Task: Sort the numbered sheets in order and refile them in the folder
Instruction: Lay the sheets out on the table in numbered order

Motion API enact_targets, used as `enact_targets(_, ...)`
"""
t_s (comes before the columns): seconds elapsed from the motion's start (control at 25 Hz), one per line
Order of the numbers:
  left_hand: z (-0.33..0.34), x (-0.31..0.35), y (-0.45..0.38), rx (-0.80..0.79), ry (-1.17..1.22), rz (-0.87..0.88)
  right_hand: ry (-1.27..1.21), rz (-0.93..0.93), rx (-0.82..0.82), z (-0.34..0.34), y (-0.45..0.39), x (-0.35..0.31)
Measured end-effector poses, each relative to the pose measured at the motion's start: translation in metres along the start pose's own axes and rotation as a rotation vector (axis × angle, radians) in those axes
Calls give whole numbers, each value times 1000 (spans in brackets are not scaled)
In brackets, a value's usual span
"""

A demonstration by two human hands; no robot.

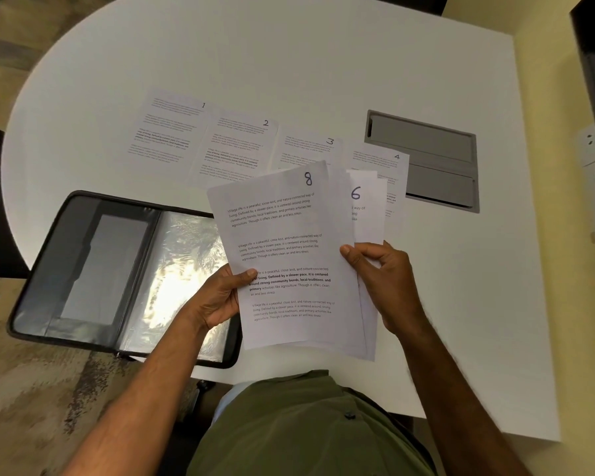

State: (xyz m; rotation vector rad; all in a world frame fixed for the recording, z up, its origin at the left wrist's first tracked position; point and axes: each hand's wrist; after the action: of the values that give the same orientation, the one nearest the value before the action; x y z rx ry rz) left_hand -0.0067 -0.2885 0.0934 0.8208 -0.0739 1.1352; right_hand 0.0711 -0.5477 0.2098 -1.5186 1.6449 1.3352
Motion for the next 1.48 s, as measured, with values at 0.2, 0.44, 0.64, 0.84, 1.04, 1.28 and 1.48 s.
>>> enact_targets(0.2,-4,-2,1,-23,3,-5,-14,-1,92,-2,0,0)
enact_targets(0.44,-2,-3,-1,-12,18,18,-88,-17,139,0,3,-2)
enact_targets(0.64,-3,-3,-3,16,38,48,-136,-48,210,-6,1,-6)
enact_targets(0.84,-1,-3,0,8,24,31,-92,-70,193,-7,-3,-1)
enact_targets(1.04,3,-6,-2,5,-61,4,-22,-158,127,-5,-3,1)
enact_targets(1.28,15,-7,-16,98,-134,69,-70,-136,174,-20,-18,18)
enact_targets(1.48,26,-14,-34,165,-161,71,-123,-64,305,-47,-40,44)
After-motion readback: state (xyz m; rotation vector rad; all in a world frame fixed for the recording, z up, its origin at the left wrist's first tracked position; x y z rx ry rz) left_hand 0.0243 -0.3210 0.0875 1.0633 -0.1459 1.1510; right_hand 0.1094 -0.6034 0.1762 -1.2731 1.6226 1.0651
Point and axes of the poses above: each hand's wrist, its own y-axis away from the middle knuckle, its own z-axis out of the palm, x = y × z, and after that the axes turned 6 degrees about y, right-handed
